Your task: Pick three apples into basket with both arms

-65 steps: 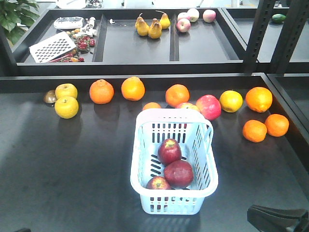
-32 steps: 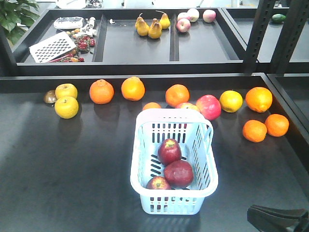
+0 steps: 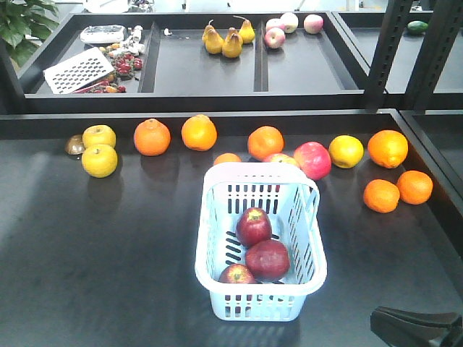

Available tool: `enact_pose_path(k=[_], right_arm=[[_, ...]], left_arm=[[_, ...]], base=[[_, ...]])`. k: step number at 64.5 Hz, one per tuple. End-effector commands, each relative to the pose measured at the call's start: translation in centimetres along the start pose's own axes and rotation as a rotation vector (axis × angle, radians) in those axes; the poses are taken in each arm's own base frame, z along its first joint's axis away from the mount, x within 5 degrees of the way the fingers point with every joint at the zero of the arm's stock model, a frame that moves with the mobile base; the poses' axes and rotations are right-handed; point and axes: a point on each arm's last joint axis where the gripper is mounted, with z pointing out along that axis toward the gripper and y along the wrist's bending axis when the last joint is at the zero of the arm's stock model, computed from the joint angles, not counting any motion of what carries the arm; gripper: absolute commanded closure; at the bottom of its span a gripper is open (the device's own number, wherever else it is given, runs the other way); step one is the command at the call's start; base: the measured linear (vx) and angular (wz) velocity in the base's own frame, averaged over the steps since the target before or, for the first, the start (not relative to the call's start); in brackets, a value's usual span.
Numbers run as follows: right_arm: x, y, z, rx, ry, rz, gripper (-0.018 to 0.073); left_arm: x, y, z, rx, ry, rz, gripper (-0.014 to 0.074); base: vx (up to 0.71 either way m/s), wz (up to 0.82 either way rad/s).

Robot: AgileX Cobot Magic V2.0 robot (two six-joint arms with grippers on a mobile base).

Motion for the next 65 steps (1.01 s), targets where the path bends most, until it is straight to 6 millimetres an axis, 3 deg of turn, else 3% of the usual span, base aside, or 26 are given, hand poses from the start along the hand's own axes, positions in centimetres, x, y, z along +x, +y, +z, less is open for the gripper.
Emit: enact_pose_path(k=[1, 65], right_arm=[[-1.23, -0.09, -0.32, 0.020, -0.068, 0.000, 0.0564], [-1.23, -0.09, -0.32, 0.020, -0.068, 0.000, 0.0564]], left_arm=[[-0.49, -0.03, -0.09, 0.001, -0.086, -0.026, 0.0603], [-0.58, -0.02, -0.10, 0.001, -0.094, -0.061, 0.0603]], base=[[0.00, 0.00], [0.00, 0.00]])
